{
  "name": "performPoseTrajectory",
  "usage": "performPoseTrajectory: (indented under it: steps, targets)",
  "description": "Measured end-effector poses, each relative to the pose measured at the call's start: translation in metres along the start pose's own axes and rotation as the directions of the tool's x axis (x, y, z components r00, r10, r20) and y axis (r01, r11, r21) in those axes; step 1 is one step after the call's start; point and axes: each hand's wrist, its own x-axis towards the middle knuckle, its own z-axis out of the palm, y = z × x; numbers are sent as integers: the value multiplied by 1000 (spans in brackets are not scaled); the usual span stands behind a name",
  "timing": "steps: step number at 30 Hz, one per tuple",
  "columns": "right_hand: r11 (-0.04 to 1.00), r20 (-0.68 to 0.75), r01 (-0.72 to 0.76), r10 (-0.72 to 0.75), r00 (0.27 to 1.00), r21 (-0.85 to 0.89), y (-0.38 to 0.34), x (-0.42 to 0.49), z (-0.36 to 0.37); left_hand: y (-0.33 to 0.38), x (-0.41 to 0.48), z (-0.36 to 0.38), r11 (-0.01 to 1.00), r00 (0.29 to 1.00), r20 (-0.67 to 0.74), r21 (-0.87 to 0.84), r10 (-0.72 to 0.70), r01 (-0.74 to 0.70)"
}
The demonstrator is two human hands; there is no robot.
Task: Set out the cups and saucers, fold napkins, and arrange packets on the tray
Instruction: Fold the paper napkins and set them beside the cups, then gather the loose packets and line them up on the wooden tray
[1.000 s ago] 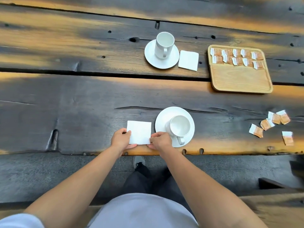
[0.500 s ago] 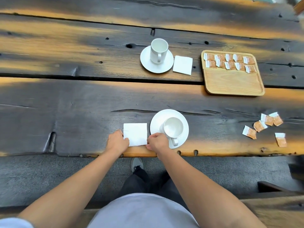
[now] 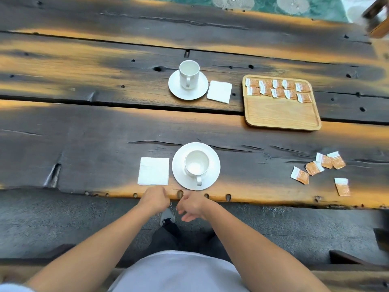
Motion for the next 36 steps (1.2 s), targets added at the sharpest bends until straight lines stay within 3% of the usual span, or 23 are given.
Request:
performPoseTrajectory:
  steps: [5,11,20,27,36]
  targets:
    - [985,-45,-30,23,999,-171,63,-18,-56,70,-27,46,996,987,143,25,77,-81]
    - [947,-255,14,-100,962,-319,135,-55,-150,176,-36,86,972,972,85,63,221,-227]
    - [979,-442,-39,-55,895,-202,225,-96,-246,297,-38,123,914,919,120,120,375,-388]
    - [995,-503,-39,-14,864,-94,235,-87,-284,336,-14,123,904,906,191,138,376,-404]
    - [974,-728,-69,-113,676,-216,207,-51,-336,391,58,107,915,903,172,23,394,-404]
